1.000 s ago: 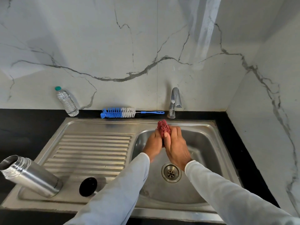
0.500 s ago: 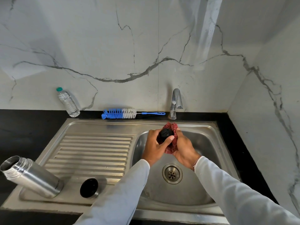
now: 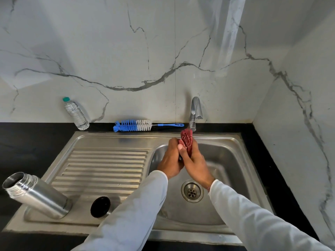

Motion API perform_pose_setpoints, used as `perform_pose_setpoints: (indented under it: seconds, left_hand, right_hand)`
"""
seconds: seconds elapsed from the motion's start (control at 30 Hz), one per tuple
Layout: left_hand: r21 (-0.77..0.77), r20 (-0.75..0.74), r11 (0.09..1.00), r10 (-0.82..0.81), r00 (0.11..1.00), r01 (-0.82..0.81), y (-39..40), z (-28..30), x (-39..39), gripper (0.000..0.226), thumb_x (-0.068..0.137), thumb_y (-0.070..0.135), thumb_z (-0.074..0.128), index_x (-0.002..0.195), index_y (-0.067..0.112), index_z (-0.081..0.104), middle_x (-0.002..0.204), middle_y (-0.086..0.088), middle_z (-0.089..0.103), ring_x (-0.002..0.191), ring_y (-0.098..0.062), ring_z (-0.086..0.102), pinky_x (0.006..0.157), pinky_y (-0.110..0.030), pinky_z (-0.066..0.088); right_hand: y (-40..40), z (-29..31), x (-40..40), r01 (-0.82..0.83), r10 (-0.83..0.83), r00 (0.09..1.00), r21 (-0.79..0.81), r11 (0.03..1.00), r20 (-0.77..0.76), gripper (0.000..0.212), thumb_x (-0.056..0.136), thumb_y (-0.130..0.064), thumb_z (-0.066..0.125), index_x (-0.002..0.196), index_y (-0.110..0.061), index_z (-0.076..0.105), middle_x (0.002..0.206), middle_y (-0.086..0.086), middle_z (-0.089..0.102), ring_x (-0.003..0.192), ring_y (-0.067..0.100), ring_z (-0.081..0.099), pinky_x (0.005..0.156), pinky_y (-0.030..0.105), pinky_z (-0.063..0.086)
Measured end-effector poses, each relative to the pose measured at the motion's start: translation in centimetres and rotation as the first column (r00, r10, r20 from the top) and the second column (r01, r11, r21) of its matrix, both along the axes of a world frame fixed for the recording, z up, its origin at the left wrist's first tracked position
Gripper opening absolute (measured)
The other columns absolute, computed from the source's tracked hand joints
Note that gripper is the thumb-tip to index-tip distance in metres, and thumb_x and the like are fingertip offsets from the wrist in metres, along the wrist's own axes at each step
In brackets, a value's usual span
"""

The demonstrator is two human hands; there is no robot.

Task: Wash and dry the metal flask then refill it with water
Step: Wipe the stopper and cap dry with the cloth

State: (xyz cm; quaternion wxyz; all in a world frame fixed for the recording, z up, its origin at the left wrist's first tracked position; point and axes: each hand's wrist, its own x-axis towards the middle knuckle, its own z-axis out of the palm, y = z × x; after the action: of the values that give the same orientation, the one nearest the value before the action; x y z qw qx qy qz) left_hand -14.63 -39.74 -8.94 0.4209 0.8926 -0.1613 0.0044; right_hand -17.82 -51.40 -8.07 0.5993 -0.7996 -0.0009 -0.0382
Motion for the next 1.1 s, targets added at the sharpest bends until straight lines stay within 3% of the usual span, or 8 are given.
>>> perform_pose_setpoints:
  seconds: [0.1,0.27,0.4,0.6,0.73,0.87,0.97,1.1]
  left_hand:
    - [0.081,-0.06,0.997,-0.003,0.998,0.008,0.7,0.3,0.7,0.025,0.101,0.023,0.059,0.11,0.017,0.036,0.105,-0.002,0.057,0.086,-0.002,0.053,0.065,-0.01,0.039]
    - [0.032,-0.118,0.999,0.023,0.993,-0.02,1.1,0.7,1.2,0.026,0.106,0.04,0.049,0.129,0.027,0.044,0.12,0.01,0.061,0.113,-0.011,0.059,0.09,-0.016,0.042]
    - [0.016,-0.078,0.996,-0.083,0.994,0.085,1.0,1.3,-0.1,0.056,0.094,0.005,0.067,0.141,0.008,0.036,0.123,0.001,0.054,0.11,-0.009,0.056,0.081,0.001,0.039]
    - [0.019,-0.12,0.993,-0.111,0.987,0.114,1.3,0.6,-0.7,0.052,0.092,0.01,0.074,0.128,0.006,0.037,0.115,-0.001,0.054,0.094,-0.002,0.057,0.075,-0.001,0.044]
    - [0.05,-0.149,0.994,-0.086,0.985,0.094,1.4,1.0,-0.4,0.045,0.098,0.014,0.066,0.129,0.006,0.034,0.114,-0.002,0.053,0.089,0.002,0.055,0.071,-0.002,0.046]
    - [0.106,-0.222,0.98,-0.145,0.964,0.171,1.3,1.3,0.2,0.037,0.103,0.013,0.057,0.127,0.014,0.03,0.121,-0.002,0.05,0.101,-0.007,0.056,0.081,-0.011,0.05]
    - [0.041,-0.263,0.955,-0.273,0.925,0.294,1.5,1.9,-0.2,0.069,0.103,0.003,0.052,0.158,0.016,0.012,0.143,0.005,0.036,0.136,-0.011,0.04,0.102,-0.002,0.033]
    - [-0.007,-0.222,0.974,-0.224,0.949,0.228,2.0,1.9,-0.2,0.077,0.102,-0.001,0.052,0.161,0.007,0.003,0.159,-0.008,0.033,0.146,-0.021,0.038,0.106,-0.007,0.029]
  right_hand:
    - [-0.2,-1.1,-0.9,-0.056,0.072,0.985,-0.102,0.993,0.158,0.053,0.108,-0.034,0.043,0.157,-0.025,0.028,0.155,-0.003,0.044,0.143,0.007,0.041,0.119,0.035,0.035]
    - [0.1,-1.6,-1.3,-0.146,0.203,0.951,-0.242,0.959,0.233,0.06,0.11,-0.027,0.037,0.162,-0.023,0.008,0.169,-0.008,-0.007,0.155,0.006,-0.003,0.126,0.027,0.007]
    - [-0.3,-0.3,0.3,-0.105,0.138,0.975,-0.186,0.977,0.174,0.048,0.109,-0.035,0.035,0.156,-0.027,0.032,0.161,-0.004,0.034,0.15,0.007,0.026,0.123,0.026,0.023]
    - [-1.0,-0.1,1.3,0.111,0.064,0.932,0.449,0.887,-0.357,0.042,0.106,-0.05,0.038,0.127,-0.021,0.06,0.115,0.013,0.072,0.107,0.029,0.07,0.09,0.053,0.058]
    - [0.0,-0.4,-1.0,0.059,-0.012,0.972,0.195,0.979,-0.234,0.035,0.108,-0.045,0.032,0.128,-0.025,0.053,0.123,0.006,0.066,0.102,0.007,0.066,0.074,0.019,0.056]
    - [0.9,-2.5,-2.0,0.021,-0.015,0.997,-0.084,0.996,0.07,0.051,0.108,-0.044,0.031,0.157,-0.029,0.029,0.157,0.0,0.04,0.144,0.011,0.038,0.118,0.034,0.035]
    - [0.7,-2.6,-1.6,0.017,0.059,0.973,-0.321,0.947,0.225,0.052,0.109,-0.04,0.029,0.159,-0.03,0.021,0.167,-0.001,0.017,0.155,0.011,0.008,0.125,0.031,0.015]
    - [0.3,-0.4,-0.3,0.043,0.042,0.965,-0.316,0.948,0.258,0.053,0.104,-0.057,0.025,0.146,-0.03,0.045,0.147,-0.002,0.044,0.14,0.013,0.041,0.116,0.037,0.036]
